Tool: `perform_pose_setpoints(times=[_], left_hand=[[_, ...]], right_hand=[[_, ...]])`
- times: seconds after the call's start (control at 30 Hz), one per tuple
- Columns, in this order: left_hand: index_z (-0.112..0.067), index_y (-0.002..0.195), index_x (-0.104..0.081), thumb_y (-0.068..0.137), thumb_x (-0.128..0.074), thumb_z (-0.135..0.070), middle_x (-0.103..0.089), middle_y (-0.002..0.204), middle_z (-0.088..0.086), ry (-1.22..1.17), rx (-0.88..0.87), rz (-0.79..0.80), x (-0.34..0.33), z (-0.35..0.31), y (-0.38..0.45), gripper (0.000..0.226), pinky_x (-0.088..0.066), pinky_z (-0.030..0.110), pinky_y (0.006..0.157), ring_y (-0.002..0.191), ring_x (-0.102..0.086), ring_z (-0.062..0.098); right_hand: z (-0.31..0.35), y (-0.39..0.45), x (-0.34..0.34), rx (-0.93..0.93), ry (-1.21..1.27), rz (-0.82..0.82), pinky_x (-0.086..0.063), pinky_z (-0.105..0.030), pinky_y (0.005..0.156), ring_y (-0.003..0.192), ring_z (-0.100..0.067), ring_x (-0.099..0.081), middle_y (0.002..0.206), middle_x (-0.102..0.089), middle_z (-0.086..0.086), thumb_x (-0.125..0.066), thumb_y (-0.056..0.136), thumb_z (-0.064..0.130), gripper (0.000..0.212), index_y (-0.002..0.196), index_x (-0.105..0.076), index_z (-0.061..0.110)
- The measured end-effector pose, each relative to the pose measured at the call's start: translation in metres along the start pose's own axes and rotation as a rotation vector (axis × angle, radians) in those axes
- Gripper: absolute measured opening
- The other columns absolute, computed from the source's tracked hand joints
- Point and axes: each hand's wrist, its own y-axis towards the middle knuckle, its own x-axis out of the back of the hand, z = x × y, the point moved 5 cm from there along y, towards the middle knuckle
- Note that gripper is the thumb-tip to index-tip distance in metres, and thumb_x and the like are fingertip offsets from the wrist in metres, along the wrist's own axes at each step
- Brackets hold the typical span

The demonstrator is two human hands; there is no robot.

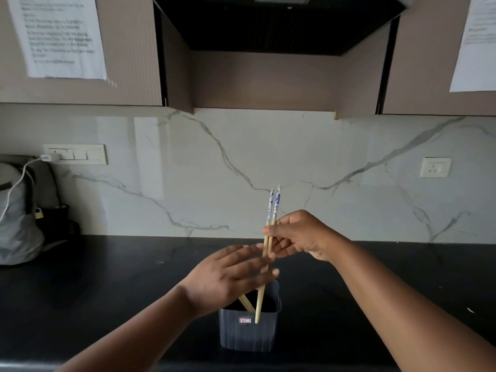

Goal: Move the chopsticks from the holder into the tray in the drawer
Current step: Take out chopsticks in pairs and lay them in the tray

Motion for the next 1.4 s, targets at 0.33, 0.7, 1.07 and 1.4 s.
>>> perform_pose_setpoints(times=[0.33, 0.7, 1.07, 1.4], left_hand=[[-0.015, 0.105, -0.075, 0.09, -0.066, -0.012, -0.072, 0.112, 0.001, -0.141, -0.048, -0.077, 0.024, -0.009, 0.031, 0.018, -0.051, 0.037, 0.094, 0.109, -0.066, 0.02], [-0.018, 0.083, -0.077, 0.083, -0.073, -0.016, -0.076, 0.082, 0.005, -1.218, 1.264, -0.062, 0.027, 0.067, 0.063, 0.004, -0.056, 0.022, 0.061, 0.072, -0.072, 0.017], [-0.001, 0.098, -0.071, 0.082, -0.074, -0.02, -0.075, 0.09, 0.014, -1.375, 1.508, 0.318, -0.038, 0.051, 0.017, 0.025, -0.057, 0.026, 0.061, 0.075, -0.073, 0.021], [-0.011, 0.066, -0.057, 0.092, -0.054, -0.047, -0.056, 0.063, 0.01, -0.515, 1.502, 0.477, -0.091, 0.069, -0.137, 0.045, -0.037, 0.033, 0.057, 0.065, -0.057, 0.029]], right_hand=[[-0.019, -0.013, 0.003, -0.093, 0.04, -0.028, -0.058, -0.029, 0.056, 0.063, -0.021, -0.072, 0.076, -0.076, -0.013, -0.074, 0.078, 0.045, 0.038, 0.078, -0.076, 0.007], [-0.015, -0.038, -0.017, 0.057, 0.246, 0.1, -0.058, -0.029, 0.079, 0.099, -0.022, -0.071, 0.106, -0.075, -0.009, -0.075, 0.069, 0.016, 0.037, 0.105, -0.073, 0.008], [-0.082, -0.038, -0.044, -0.204, 0.412, 0.022, -0.059, -0.03, 0.059, 0.078, -0.026, -0.073, 0.09, -0.075, -0.02, -0.077, 0.072, 0.004, 0.025, 0.095, -0.073, -0.005], [-0.207, -0.07, -0.072, -0.152, -0.43, -0.046, -0.042, -0.024, 0.053, 0.05, 0.001, -0.053, 0.056, -0.065, 0.0, -0.072, 0.081, 0.023, 0.017, 0.065, -0.07, 0.025]])
